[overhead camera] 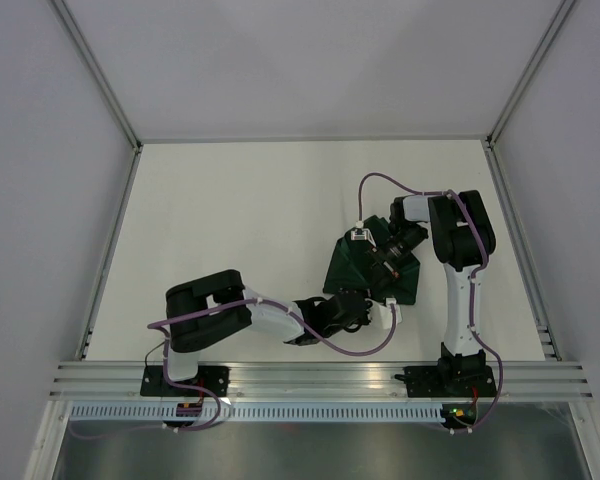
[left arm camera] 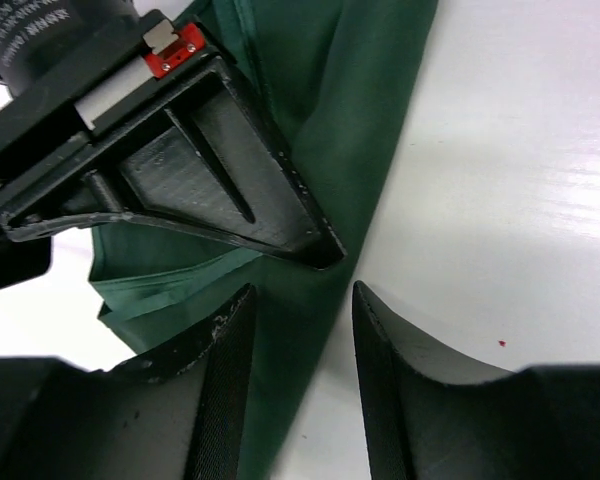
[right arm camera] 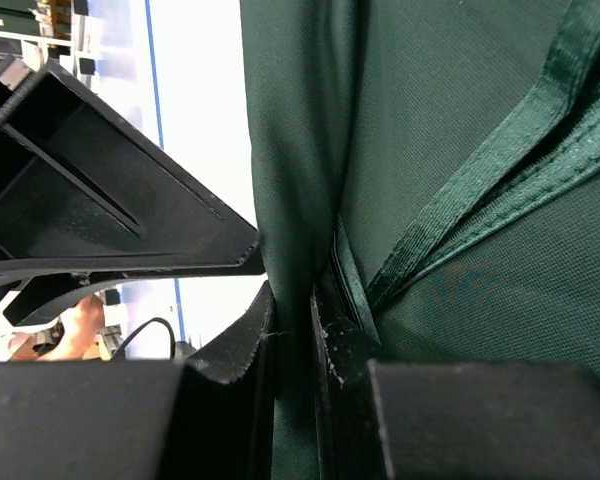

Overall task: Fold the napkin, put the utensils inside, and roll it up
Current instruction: Roll the napkin with the utensil

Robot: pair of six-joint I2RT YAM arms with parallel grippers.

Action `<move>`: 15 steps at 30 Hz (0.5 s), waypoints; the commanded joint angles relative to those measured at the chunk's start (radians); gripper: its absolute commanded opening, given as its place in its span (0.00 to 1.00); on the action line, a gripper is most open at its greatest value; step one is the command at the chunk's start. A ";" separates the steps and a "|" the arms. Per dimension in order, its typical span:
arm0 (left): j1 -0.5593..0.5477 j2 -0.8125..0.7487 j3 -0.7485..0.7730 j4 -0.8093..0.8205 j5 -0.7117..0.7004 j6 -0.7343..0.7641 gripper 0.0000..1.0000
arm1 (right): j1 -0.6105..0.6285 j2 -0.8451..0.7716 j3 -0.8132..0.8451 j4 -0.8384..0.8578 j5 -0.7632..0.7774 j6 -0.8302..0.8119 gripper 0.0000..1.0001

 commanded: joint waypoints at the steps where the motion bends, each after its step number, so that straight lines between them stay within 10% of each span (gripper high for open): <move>1: -0.006 0.014 -0.014 0.098 -0.050 0.084 0.49 | 0.002 0.040 0.018 0.081 0.033 -0.053 0.08; 15: 0.080 0.031 0.029 -0.090 0.189 0.014 0.51 | -0.001 0.065 0.053 0.049 0.041 -0.062 0.08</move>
